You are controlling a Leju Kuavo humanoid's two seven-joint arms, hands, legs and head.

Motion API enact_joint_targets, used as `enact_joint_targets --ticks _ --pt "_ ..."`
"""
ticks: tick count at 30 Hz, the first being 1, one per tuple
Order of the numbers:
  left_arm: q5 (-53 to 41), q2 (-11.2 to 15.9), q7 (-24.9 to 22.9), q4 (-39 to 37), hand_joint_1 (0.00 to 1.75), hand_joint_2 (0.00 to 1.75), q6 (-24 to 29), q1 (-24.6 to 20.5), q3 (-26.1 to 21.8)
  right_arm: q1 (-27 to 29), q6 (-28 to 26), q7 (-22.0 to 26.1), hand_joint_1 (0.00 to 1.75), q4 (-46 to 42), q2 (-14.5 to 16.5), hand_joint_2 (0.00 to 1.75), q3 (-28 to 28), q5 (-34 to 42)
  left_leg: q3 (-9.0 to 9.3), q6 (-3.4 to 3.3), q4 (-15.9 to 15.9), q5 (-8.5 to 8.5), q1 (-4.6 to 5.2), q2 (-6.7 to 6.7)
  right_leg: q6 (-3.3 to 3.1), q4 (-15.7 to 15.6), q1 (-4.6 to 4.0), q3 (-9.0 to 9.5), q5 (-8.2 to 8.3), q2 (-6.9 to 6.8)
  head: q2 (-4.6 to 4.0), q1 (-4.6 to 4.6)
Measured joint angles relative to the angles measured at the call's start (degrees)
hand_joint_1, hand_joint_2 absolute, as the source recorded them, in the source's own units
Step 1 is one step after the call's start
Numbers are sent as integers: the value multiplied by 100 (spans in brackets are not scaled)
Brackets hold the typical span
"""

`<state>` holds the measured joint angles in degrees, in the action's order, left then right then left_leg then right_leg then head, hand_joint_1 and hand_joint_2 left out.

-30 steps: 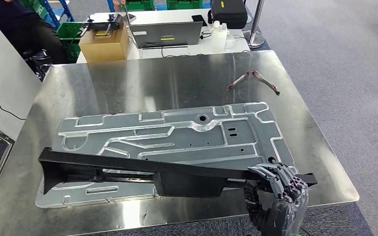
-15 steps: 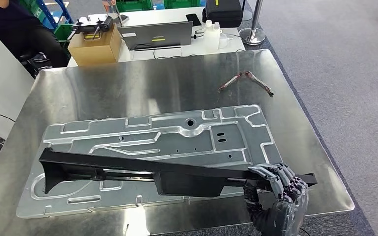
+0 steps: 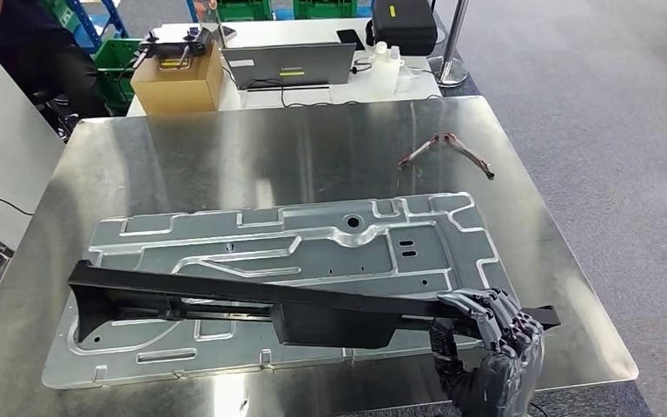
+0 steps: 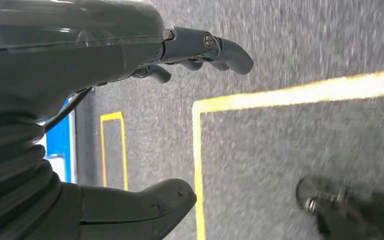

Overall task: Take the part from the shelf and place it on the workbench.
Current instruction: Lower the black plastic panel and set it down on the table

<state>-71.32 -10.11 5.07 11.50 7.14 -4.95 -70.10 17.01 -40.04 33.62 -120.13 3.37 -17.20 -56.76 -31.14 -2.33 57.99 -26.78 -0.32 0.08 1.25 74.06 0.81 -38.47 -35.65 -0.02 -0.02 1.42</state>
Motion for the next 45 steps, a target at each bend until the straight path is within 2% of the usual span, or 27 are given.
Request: enact_joint_targets --ticks 1,3,5,6,8,10,11,14,15,16,17,19,21,23,25,27,29,30,31,32,34,36,39,40,42,44,45 --pt "0 -1 0 0 0 175 -1 1 0 0 0 0 175 0 0 175 0 0 3 8 6 -5 -2 3 10 -125 9 36 126 -1 1 0" --pt "-1 -11 0 0 0 175 -1 1 0 -1 0 0 175 0 0 175 0 0 19 39 20 -26 -8 10 11 -812 25 321 541 -2 1 0" --pt "-2 -19 0 0 0 175 -1 -3 1 -3 1 0 175 1 0 175 0 0 8 94 40 -45 0 17 -40 -1364 4 529 704 -2 1 -1" --pt "-2 -19 0 0 0 175 -1 -4 1 -1 2 -1 175 1 0 175 0 0 3 131 56 -46 6 19 -81 -1468 -10 550 722 0 1 -1" --pt "-1 -17 0 0 0 175 -1 -1 0 5 2 -2 175 -1 1 175 0 0 -12 213 105 -31 13 21 -162 -1486 -15 549 773 8 0 -2" --pt "0 -15 0 0 0 175 -1 -7 1 3 2 -1 175 -2 2 175 0 0 -59 276 263 -134 2 17 -225 -1516 5 590 817 0 1 -2" --pt "0 -14 0 0 0 175 -1 -14 1 2 2 0 175 -2 3 175 0 0 -148 297 462 -281 -8 14 -248 -1528 13 605 825 -8 1 -2" --pt "0 -16 0 0 0 175 -1 -15 2 2 2 0 175 -1 4 175 0 0 -629 350 1474 -814 -29 10 -269 -1531 2 596 823 -24 0 -2" --pt "0 -17 0 0 0 175 -1 -7 2 2 2 0 175 -1 3 175 0 0 -725 358 1661 -865 -31 10 -270 -1530 -2 596 822 -24 1 -2" --pt "0 -19 0 0 0 175 -1 1 1 3 2 0 175 0 4 175 0 0 -723 353 1641 -804 -31 10 -269 -1529 -5 602 820 -20 1 -2" --pt "0 -20 0 0 0 175 -1 5 1 2 2 0 175 0 4 175 0 0 -616 336 1398 -639 -31 10 -265 -1528 -6 613 818 -16 1 -2" --pt "0 -16 0 0 0 175 -1 1 0 2 2 0 175 0 4 175 0 0 -259 280 602 -248 -22 10 -249 -1528 -10 638 812 -10 0 -2" --pt "0 -11 0 0 0 175 -1 -11 1 1 2 1 175 -1 4 175 0 0 -74 219 126 -152 9 12 -199 -1534 -17 635 812 -9 0 -1" --pt "0 -10 -1 0 0 175 -1 -7 1 1 2 1 175 -1 3 175 0 0 -67 149 56 -138 23 16 -116 -1489 -26 627 850 -6 1 -1" --pt "0 -11 -1 0 0 175 -1 1 0 0 1 0 175 -2 2 175 0 0 -20 65 15 -24 0 10 -57 -1360 -23 607 797 -2 2 -1" --pt "0 -11 0 0 0 175 -1 -8 0 -4 0 0 175 -2 2 175 0 0 -2 10 -4 15 -9 3 -29 -946 -10 420 479 0 1 0" --pt "0 -10 0 0 0 175 0 -13 0 -2 0 0 175 -1 1 175 0 0 -40 -10 6 26 10 3 3 -254 -7 77 93 1 0 0" --pt "0 -10 0 0 0 175 0 -10 0 0 0 0 175 -1 0 175 0 0 -54 -13 12 27 22 1 15 -18 -6 -47 2 0 1 0" --pt "0 -10 0 0 0 175 -1 -6 0 2 0 0 175 0 0 175 0 0 -60 -15 19 26 33 1 20 19 -8 -75 29 0 1 0" --pt "0 -10 0 0 0 175 -1 -5 0 2 0 0 175 0 0 175 0 0 -57 -15 23 23 44 3 10 -171 -11 9 171 0 1 0" --pt "-1 -19 0 -1 0 175 -1 -6 0 -1 0 0 175 0 0 175 0 0 -40 -10 27 17 61 13 -75 -947 -38 372 577 -3 0 -1" --pt "-1 -33 0 -1 0 175 -1 -10 0 -5 0 0 175 -1 0 175 0 0 -49 27 24 14 68 24 -170 -1473 -87 585 709 -7 0 -1" --pt "0 -39 0 -1 0 175 -1 -8 0 0 1 -1 175 -2 1 175 0 0 -70 140 104 54 78 26 -264 -1608 -92 623 806 -1 1 -3" --pt "0 -39 0 -1 0 175 -1 -8 0 0 1 0 175 -2 1 175 0 0 -80 169 176 16 78 26 -288 -1633 -72 647 849 -5 1 -2" --pt "0 -36 0 -1 0 175 -1 -17 0 -4 2 0 175 -2 2 175 0 0 -215 219 513 -275 57 23 -312 -1657 -38 678 876 -19 0 -1" --pt "0 -37 0 -2 0 175 -1 -18 0 -3 2 1 175 -2 2 175 0 0 -517 290 1198 -682 16 22 -320 -1652 -37 662 877 -27 0 -2" --pt "0 -37 0 -2 0 175 -1 -12 0 -1 2 2 175 -1 2 175 0 0 -649 321 1485 -807 -8 22 -319 -1647 -35 655 877 -29 0 -2"
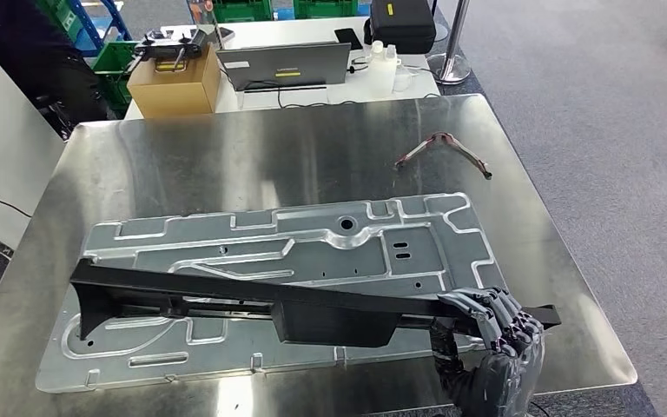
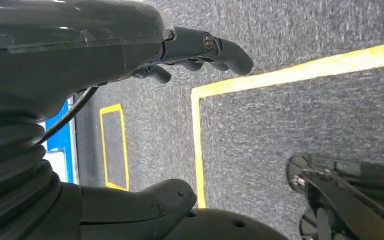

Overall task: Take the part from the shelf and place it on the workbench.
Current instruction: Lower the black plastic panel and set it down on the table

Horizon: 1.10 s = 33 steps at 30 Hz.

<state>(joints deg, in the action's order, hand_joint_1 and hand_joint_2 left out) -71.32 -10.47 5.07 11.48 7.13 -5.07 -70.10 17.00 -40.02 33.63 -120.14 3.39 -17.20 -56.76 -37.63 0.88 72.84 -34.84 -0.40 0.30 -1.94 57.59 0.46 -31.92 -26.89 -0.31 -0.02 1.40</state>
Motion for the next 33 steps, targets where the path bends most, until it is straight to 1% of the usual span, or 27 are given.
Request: enact_joint_targets --ticks 1,2,3,4,5,6,7,8,9,10,11,12,15,16,17,19,20,21,26,29,33 --pt "0 1 0 1 0 175 0 7 0 0 0 0 175 1 0 175 0 0 -56 23 117 -17 -22 -1 4 6 4 -3 -2 1 0 -1" --pt "0 3 -1 1 0 175 1 14 0 1 0 -7 175 1 0 175 0 -5 -3 37 2 88 -44 -2 11 16 13 -1 -7 4 1 -1" --pt "-3 8 -8 2 0 175 6 16 0 -11 0 -74 175 7 -4 175 1 -65 146 57 -319 291 -65 -5 25 30 26 4 -16 6 1 -1" --pt "-19 12 -31 1 0 175 21 16 2 -85 0 -271 175 81 -52 175 13 -250 335 75 -736 497 -83 -7 46 45 37 5 -26 11 1 -1" --pt "-42 14 -68 1 0 175 43 9 5 -236 0 -624 175 249 -152 175 53 -557 478 70 -1087 604 -85 -10 79 65 42 -1 -25 28 1 0" --pt "-71 15 -110 1 0 175 68 -4 9 -433 3 -1121 175 483 -287 175 128 -906 561 43 -1314 665 -78 -11 121 78 41 -18 -22 43 1 -1" --pt "-99 14 -146 0 0 175 89 -18 13 -632 6 -1626 175 758 -445 175 241 -1203 585 -1 -1411 693 -75 -6 164 90 29 -33 -25 54 1 0" --pt "-115 10 -167 0 0 175 102 -30 16 -779 9 -2008 175 1016 -582 175 391 -1373 568 -39 -1414 703 -68 4 155 95 18 -42 -36 57 1 2" --pt "-124 7 -177 0 0 175 109 -31 18 -875 11 -2206 175 1225 -680 175 549 -1428 566 -67 -1414 768 -68 15 99 97 7 -47 -36 44 1 1" --pt "-128 4 -187 0 0 175 113 -24 19 -944 10 -2244 175 1399 -751 175 692 -1446 566 -79 -1422 816 -68 24 29 100 1 -46 -35 35 1 3" --pt "-130 3 -195 1 0 175 116 -15 19 -1010 9 -2214 175 1549 -805 175 807 -1475 562 -84 -1423 822 -56 29 -40 93 5 -47 -21 32 1 3" --pt "-131 5 -203 1 0 175 117 -11 19 -1067 9 -2178 175 1668 -844 175 883 -1505 557 -99 -1423 828 -42 28 -62 86 9 -50 3 33 1 2" --pt "-136 6 -208 0 0 175 118 -22 20 -1144 9 -2175 175 1863 -927 175 957 -1547 552 -132 -1422 827 -19 27 -19 50 26 -40 20 38 1 2" --pt "-138 5 -208 -1 0 175 118 -24 20 -1156 9 -2180 175 1900 -940 175 959 -1547 552 -141 -1421 824 -15 27 8 41 30 -36 24 38 1 2" --pt "-139 5 -208 0 0 175 118 -24 20 -1163 8 -2183 175 1936 -952 175 957 -1548 552 -149 -1420 820 -12 27 50 31 35 -31 26 38 1 2" --pt "-140 6 -208 1 0 175 118 -24 20 -1166 7 -2202 175 2000 -974 175 951 -1539 552 -163 -1418 813 -6 27 162 12 47 -21 27 37 1 2" --pt "-140 7 -208 1 0 175 118 -23 20 -1167 7 -2209 175 2026 -984 175 949 -1525 552 -168 -1418 812 -4 28 202 6 51 -18 27 37 1 2" --pt "-139 7 -208 1 0 175 119 -23 20 -1167 7 -2214 175 2041 -990 175 949 -1507 552 -172 -1418 811 -2 28 224 3 54 -17 26 36 0 2" --pt "-127 9 -208 1 0 175 120 -24 20 -1159 6 -2146 175 2063 -995 175 949 -1454 555 -174 -1417 810 1 23 301 1 61 -20 22 37 1 2" --pt "-127 9 -208 2 0 175 120 -23 20 -1124 4 -2012 175 2044 -992 175 950 -1498 558 -173 -1418 810 -1 23 302 5 58 -24 21 36 0 2" --pt "-132 9 -208 0 0 175 122 -23 20 -1077 2 -1963 175 2032 -986 175 949 -1665 561 -171 -1420 811 -10 20 302 11 47 -25 19 37 1 2"
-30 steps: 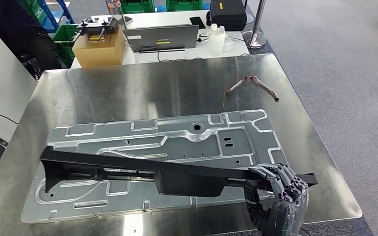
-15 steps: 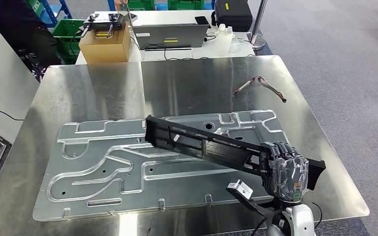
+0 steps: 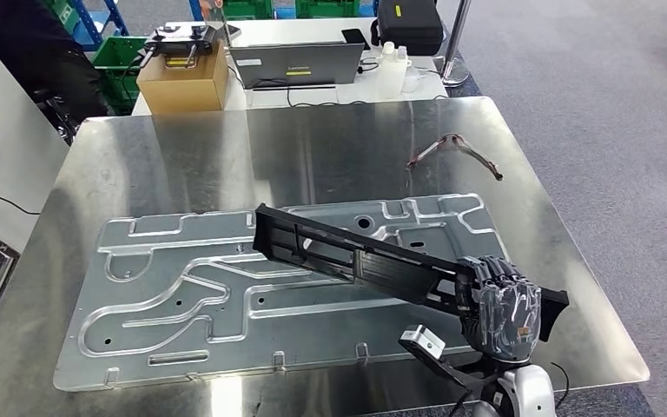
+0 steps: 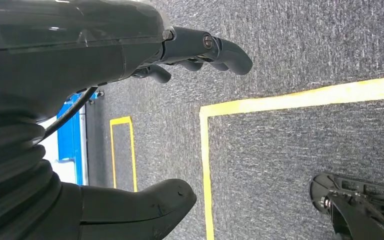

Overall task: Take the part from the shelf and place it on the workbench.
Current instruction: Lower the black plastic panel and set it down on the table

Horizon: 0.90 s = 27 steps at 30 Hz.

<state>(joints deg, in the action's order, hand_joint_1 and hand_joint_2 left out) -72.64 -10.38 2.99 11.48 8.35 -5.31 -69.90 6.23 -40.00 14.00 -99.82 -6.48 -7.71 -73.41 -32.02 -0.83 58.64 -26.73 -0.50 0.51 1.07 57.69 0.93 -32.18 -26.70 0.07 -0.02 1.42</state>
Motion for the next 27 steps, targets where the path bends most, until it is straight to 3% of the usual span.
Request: enact_joint_targets --ticks 10,15,22,27 --pt "-75 1 -2 1 0 175 -3 1 14 -35 -2 -83 175 -52 -30 175 40 -790 3 5 -1 4 -7 -1 -1 8 -5 1 0 0 0 0" --pt "-127 16 -14 1 0 175 -7 2 71 -105 -2 -507 175 -200 -355 175 7 -1543 1 4 -1 4 -6 0 -1 9 -3 2 0 0 0 0" --pt "-115 40 0 2 0 175 -13 3 99 -207 -2 195 175 -303 -783 175 185 -1624 1 3 0 4 -4 1 -1 9 -2 0 0 -1 0 0" --pt "-115 46 0 2 0 175 -15 2 102 -231 -2 280 175 -317 -879 175 306 -1624 1 4 0 4 -5 0 -1 9 -3 -1 0 -1 1 0"
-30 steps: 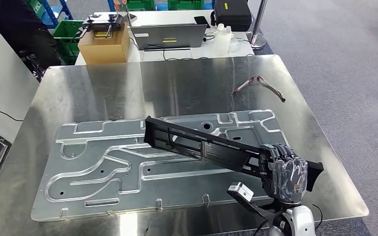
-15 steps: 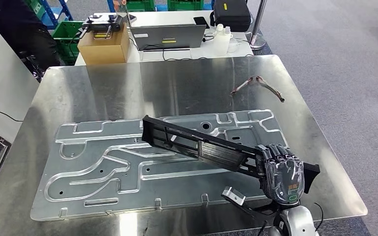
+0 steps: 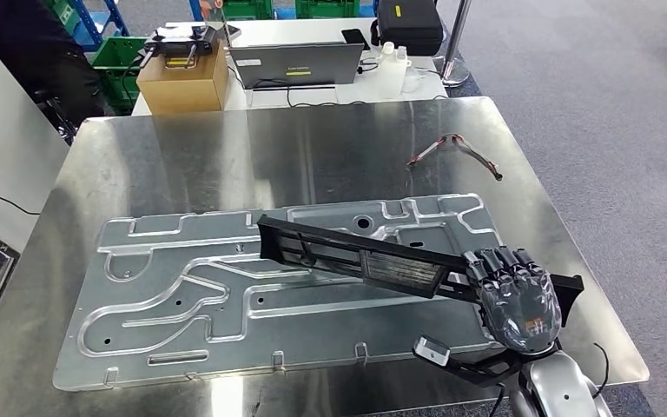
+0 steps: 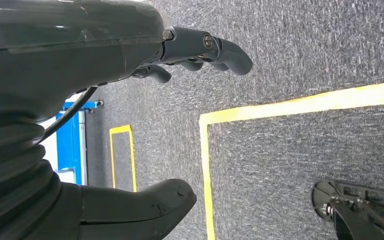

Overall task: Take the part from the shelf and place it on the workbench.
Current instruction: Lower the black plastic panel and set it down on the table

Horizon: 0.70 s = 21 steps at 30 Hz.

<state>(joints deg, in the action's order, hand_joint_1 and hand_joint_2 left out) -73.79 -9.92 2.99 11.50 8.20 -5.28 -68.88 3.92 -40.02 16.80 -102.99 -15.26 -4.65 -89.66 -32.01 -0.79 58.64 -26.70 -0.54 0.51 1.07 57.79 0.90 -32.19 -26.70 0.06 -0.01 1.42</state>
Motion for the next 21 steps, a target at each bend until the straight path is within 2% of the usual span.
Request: enact_joint_targets --ticks 21 --pt "0 4 0 0 0 175 -5 0 3 -8 1 5 175 -2 -54 175 79 0 0 0 0 0 0 0 0 3 0 -1 0 0 -1 0"
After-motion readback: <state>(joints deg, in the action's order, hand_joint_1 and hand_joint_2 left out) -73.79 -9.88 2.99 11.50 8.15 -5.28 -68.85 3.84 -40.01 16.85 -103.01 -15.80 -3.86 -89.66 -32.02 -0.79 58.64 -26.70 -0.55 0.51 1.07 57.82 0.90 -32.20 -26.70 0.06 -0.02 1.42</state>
